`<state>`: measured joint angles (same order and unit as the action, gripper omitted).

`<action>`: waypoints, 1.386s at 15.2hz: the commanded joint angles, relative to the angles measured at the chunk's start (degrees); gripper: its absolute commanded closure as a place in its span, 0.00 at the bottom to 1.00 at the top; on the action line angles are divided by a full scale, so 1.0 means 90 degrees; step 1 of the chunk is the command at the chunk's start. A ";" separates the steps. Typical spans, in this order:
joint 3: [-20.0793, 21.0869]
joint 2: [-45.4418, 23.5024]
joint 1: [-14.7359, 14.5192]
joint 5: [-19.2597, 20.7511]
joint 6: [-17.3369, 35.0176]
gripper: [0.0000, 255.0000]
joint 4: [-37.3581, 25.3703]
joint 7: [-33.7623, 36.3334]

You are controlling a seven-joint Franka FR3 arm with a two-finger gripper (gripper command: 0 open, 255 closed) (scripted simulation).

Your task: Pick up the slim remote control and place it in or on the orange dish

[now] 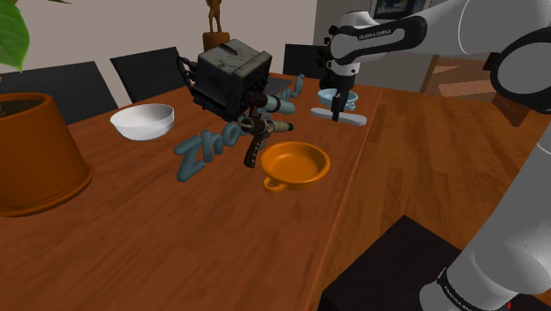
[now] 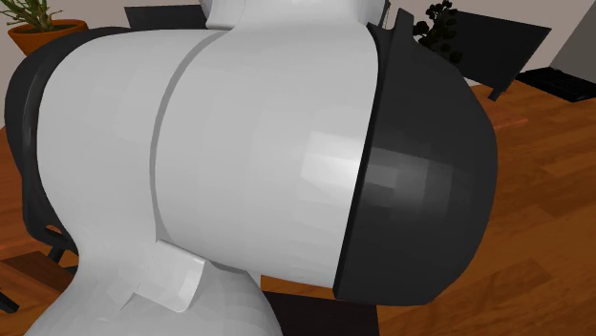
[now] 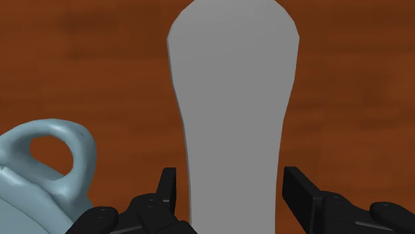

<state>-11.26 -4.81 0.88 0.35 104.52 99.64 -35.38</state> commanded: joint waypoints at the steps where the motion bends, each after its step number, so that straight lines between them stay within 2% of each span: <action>1: 0.0001 0.0000 -0.0001 -0.0001 0.0000 1.00 0.0001 0.0000; 8: 0.0001 0.0000 0.0000 -0.0001 0.0000 1.00 0.0000 0.0000; 21: -0.0008 -0.0074 0.0013 -0.0017 -0.1135 1.00 -0.1207 -0.0028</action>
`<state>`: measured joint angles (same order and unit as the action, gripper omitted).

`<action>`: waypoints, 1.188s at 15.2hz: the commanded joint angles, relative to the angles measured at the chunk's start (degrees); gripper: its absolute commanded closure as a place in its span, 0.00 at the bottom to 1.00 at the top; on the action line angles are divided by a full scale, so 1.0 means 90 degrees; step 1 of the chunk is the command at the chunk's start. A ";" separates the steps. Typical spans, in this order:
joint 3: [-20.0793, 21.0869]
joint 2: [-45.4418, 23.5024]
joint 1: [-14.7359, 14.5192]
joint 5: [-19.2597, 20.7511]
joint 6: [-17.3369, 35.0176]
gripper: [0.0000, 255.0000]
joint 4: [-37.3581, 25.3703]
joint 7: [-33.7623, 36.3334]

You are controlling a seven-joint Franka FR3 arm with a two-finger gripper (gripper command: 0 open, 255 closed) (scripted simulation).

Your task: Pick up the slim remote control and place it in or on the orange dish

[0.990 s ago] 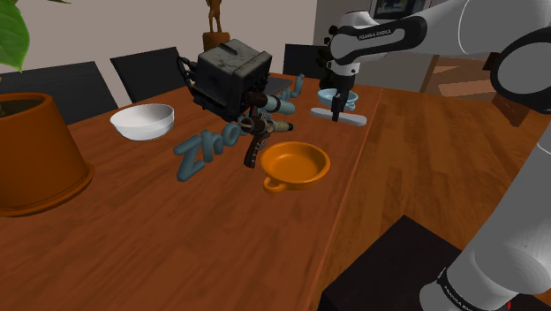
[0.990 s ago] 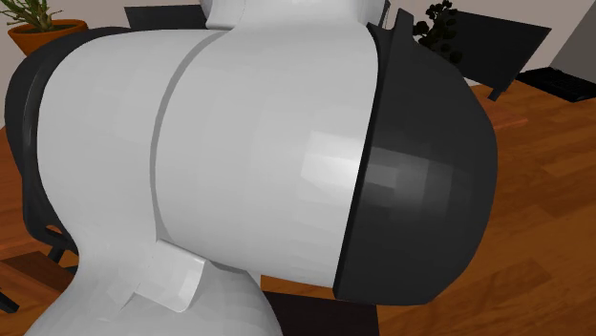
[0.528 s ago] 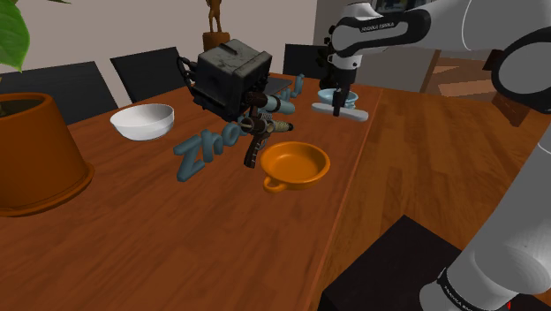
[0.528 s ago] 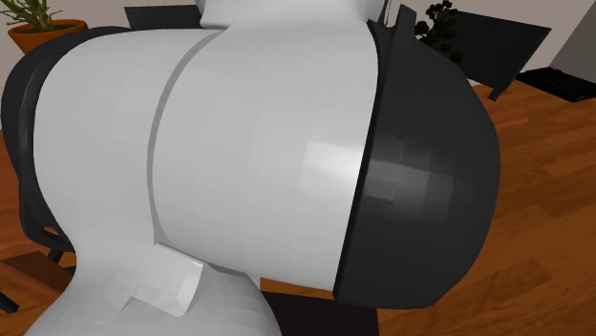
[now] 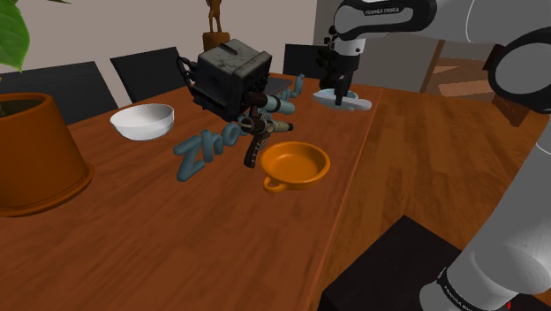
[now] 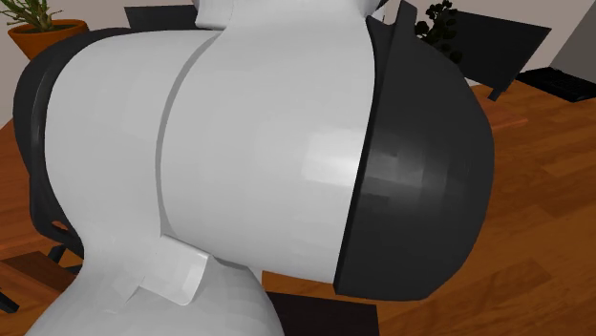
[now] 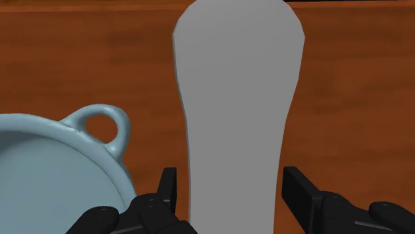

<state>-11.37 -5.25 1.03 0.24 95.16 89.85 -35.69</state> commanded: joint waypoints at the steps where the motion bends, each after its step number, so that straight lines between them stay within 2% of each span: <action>1: 0.0003 -0.0043 -0.0002 -0.0008 -0.0186 1.00 -0.0227 0.0003; 10: -0.0014 -0.0287 0.0032 -0.0058 -0.1038 1.00 -0.1319 -0.0041; 18: 0.0536 0.0923 -0.0611 0.0155 -0.0793 1.00 0.0142 0.1133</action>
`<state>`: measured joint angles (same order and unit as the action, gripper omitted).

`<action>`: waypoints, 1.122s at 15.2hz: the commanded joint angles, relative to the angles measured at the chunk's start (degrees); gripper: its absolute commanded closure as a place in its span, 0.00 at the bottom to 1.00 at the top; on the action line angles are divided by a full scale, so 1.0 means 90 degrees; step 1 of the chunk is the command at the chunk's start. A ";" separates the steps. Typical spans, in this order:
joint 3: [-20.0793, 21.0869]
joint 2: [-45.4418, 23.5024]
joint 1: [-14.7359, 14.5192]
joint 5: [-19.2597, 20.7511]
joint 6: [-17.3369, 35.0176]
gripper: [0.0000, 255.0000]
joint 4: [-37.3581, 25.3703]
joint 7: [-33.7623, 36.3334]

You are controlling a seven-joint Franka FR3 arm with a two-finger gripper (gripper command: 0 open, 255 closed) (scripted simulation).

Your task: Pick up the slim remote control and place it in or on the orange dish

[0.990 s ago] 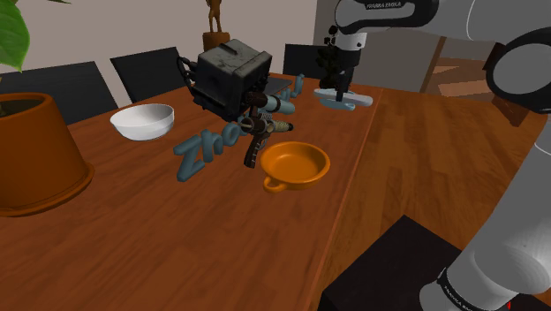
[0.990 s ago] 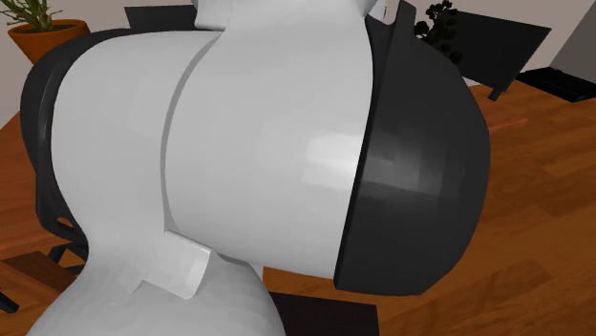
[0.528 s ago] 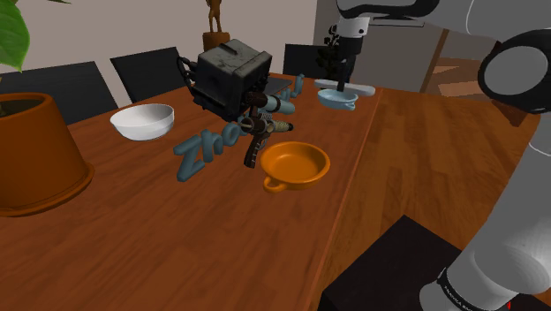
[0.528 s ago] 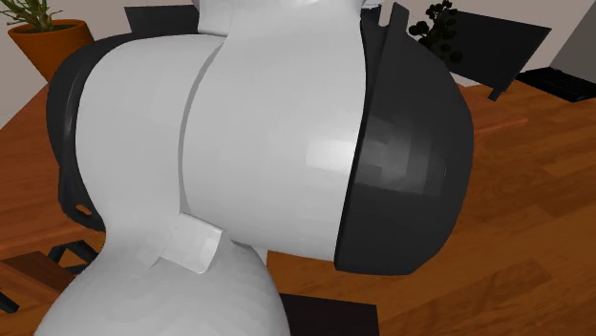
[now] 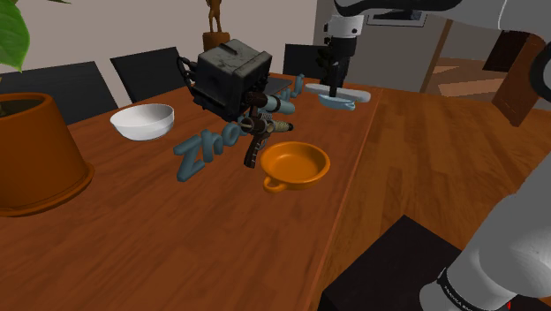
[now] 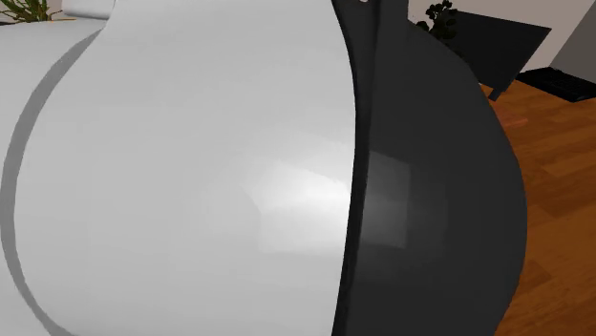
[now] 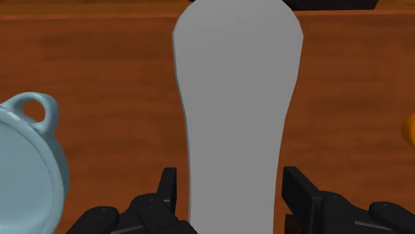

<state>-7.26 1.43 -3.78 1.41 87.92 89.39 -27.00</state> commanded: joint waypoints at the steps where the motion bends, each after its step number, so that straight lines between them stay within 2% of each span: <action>1: 0.0158 0.0298 -0.0148 0.0032 0.0024 1.00 0.0326 0.0317; 9: 0.0843 0.0994 -0.0665 -0.0026 0.0044 1.00 0.1071 0.1520; 17: 0.1591 0.1268 -0.1160 -0.0203 -0.0001 1.00 0.1315 0.2748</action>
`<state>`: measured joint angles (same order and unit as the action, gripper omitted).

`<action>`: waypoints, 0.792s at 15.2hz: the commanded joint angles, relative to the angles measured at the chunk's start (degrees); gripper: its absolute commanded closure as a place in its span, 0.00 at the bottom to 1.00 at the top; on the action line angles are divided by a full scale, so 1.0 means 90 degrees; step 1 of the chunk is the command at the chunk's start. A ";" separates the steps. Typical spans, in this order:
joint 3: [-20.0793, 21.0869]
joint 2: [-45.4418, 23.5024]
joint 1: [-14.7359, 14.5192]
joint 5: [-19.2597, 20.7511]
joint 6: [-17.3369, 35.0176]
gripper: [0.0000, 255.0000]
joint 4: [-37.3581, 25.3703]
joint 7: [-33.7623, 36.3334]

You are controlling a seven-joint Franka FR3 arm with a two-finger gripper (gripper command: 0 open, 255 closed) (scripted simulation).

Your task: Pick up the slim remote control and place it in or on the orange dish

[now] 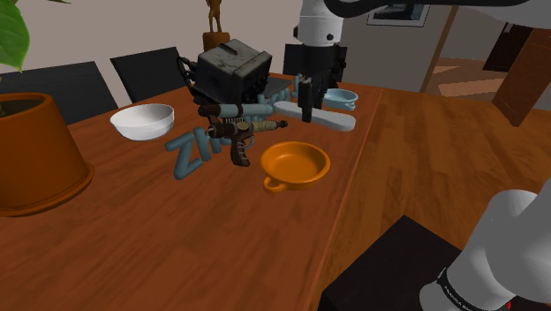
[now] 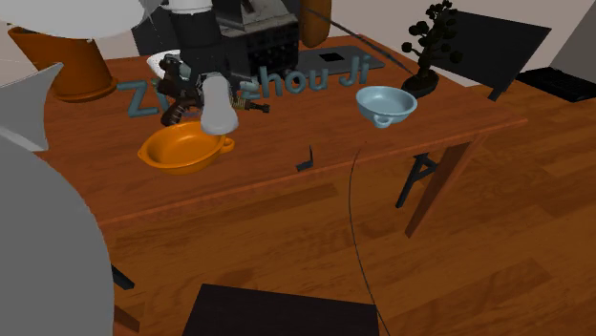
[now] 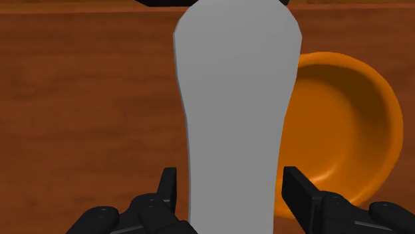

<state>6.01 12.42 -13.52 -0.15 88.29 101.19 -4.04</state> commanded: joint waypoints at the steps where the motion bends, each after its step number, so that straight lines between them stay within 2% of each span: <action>1: 0.0213 0.0052 -0.0139 -0.0053 -0.0050 1.00 0.0001 0.0353; 6: 0.0691 -0.0025 -0.0436 -0.0151 -0.0090 1.00 -0.0118 0.1124; 12: 0.0690 0.0104 -0.0443 -0.0177 0.0438 1.00 0.0537 0.1108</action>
<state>12.18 13.29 -17.48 -1.73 91.38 105.16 5.90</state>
